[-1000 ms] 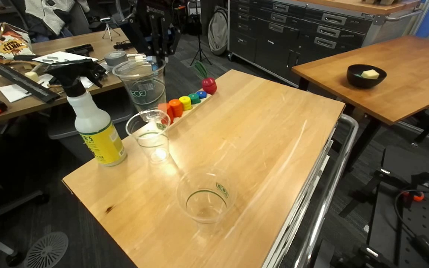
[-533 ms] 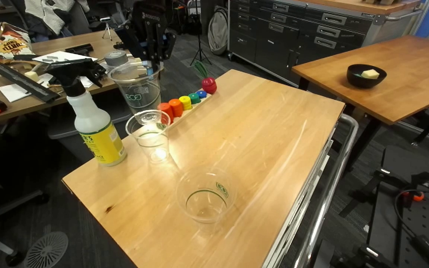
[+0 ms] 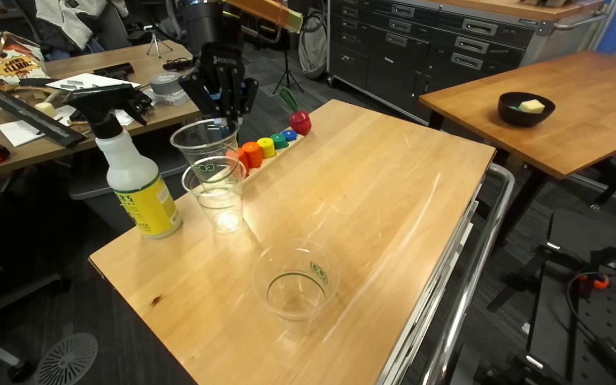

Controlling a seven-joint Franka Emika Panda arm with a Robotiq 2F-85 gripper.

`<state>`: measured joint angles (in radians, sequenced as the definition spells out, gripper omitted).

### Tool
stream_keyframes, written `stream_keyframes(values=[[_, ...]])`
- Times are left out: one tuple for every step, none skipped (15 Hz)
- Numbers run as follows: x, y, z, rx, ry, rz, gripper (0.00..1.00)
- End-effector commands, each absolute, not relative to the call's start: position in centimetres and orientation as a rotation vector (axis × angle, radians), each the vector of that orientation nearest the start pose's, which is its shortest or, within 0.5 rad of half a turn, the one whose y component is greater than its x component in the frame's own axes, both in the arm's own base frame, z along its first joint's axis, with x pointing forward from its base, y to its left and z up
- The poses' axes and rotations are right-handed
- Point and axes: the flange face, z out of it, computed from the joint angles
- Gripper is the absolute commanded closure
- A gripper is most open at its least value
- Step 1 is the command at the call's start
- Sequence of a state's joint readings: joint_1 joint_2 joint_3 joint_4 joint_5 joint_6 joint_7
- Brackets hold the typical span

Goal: Stack the cups from middle to front to back

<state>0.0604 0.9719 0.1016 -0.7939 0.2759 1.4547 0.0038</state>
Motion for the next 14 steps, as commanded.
stream_keyframes(values=[[74.2, 12.8, 33.0, -2.740, -0.220, 0.472, 0.99], [74.1, 13.1, 33.0, -2.744, -0.244, 0.473, 0.97], [73.9, 13.4, 33.0, -2.750, -0.275, 0.472, 0.70], [73.8, 13.8, 33.1, -2.754, -0.302, 0.469, 0.69], [73.7, 14.3, 33.3, -2.754, -0.327, 0.464, 0.64], [73.6, 14.7, 33.4, -2.750, -0.347, 0.467, 0.56], [73.3, 15.3, 33.6, -2.748, -0.376, 0.468, 0.49], [73.2, 15.8, 33.8, -2.750, -0.404, 0.467, 0.39], [73.1, 16.2, 33.8, -2.755, -0.422, 0.466, 0.33], [73.0, 16.4, 33.9, -2.767, -0.441, 0.461, 0.24], [72.9, 16.7, 34.1, -2.782, -0.453, 0.455, 0.17], [73.0, 16.7, 34.5, -2.819, -0.466, 0.442, 0.09], [72.9, 16.7, 34.8, -2.846, -0.483, 0.437, 0.02], [72.9, 16.5, 35.2, -2.884, -0.506, 0.429, 0.00]])
